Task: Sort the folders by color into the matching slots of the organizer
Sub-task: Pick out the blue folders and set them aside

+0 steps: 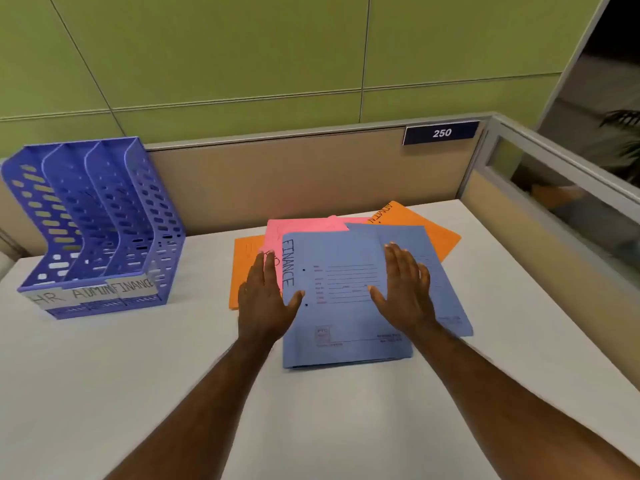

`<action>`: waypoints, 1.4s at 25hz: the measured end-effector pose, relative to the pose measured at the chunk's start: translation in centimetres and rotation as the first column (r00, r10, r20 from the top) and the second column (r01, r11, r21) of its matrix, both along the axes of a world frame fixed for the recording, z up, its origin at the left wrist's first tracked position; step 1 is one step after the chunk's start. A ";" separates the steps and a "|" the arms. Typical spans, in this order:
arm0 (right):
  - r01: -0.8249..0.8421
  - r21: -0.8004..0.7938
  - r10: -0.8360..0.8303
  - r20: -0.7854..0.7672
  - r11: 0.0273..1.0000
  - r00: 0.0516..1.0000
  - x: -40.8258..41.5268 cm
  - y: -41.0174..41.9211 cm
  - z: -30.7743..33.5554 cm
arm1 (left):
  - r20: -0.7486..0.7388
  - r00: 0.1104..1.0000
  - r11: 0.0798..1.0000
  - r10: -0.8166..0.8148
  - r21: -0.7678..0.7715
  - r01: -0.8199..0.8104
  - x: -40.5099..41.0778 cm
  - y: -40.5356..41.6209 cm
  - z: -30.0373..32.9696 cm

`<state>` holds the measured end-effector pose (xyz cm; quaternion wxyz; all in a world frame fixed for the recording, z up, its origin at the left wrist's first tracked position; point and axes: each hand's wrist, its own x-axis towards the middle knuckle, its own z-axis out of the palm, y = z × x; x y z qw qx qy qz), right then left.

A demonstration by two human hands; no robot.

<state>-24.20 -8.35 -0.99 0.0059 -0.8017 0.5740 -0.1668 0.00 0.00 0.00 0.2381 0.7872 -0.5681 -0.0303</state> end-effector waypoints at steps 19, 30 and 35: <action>0.083 0.491 -0.282 0.346 0.867 0.895 -1.3 -0.8 -8.1 | -0.842 0.364 0.911 0.399 0.317 -0.264 -2.7 -2.9 -6.5; 0.021 0.494 -0.370 0.622 0.869 0.690 -2.8 1.0 -6.3 | -0.900 0.428 0.974 0.080 -0.021 -0.227 -3.6 3.4 -4.4; -0.100 0.530 -0.390 0.726 0.842 0.567 -2.0 5.4 -5.1 | -0.911 0.408 0.980 0.063 -0.020 -0.197 -2.3 10.6 -4.8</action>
